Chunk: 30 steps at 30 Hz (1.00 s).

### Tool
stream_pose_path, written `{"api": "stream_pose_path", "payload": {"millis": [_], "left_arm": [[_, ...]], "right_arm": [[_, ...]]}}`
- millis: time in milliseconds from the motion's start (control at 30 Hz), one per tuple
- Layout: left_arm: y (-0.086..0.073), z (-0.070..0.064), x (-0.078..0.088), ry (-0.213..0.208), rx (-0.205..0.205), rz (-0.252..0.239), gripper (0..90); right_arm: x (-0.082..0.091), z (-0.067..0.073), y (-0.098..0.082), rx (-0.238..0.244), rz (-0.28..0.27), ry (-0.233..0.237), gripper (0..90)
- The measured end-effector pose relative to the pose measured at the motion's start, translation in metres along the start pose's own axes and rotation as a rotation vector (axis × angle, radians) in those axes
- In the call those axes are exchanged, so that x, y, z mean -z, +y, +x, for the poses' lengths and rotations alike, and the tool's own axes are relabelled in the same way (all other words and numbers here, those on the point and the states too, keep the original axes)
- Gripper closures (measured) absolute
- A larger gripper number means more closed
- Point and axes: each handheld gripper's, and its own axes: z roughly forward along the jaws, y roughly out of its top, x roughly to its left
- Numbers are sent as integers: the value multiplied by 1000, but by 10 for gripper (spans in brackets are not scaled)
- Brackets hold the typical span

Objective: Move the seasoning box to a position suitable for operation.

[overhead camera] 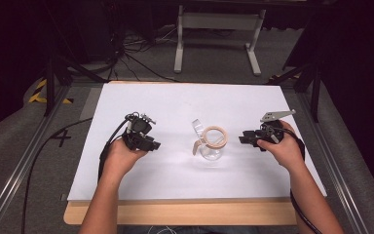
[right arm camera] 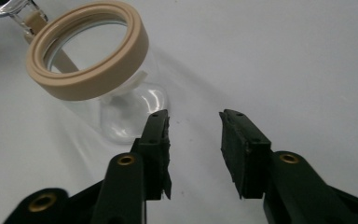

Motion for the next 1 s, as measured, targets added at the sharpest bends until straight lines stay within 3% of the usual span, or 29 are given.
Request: {"api": "stream_pose_path", "payload": {"millis": [133,167,233,300,367,733,800,933,1000], "left_arm": [[-2,-1,3,3,-2,-20,674],[-2,-2,3,5,-14,-6,726],[-3,-3,3,2,-20,-4,750],[-3,-6,4,-22,-37,0,822],[-4,-9,5,-50,-54,-32,894],[-13,-20,24,-87,-63,-67,896],[-18,-20,27,-74,-63,-67,896],[-28,-19,33,-70,-34,-87,896],[-33,-16,37,-101,-20,-108,896]], "right_arm": [[1,3,1,-5,14,41,766],[2,5,2,-4,24,47,808],[2,5,2,0,24,45,822],[1,7,3,21,21,46,849],[-1,8,4,36,11,61,870],[-19,7,14,124,18,133,896],[-25,5,16,132,29,139,896],[-39,-2,21,139,45,141,896],[-45,-5,21,131,56,142,896]]}}
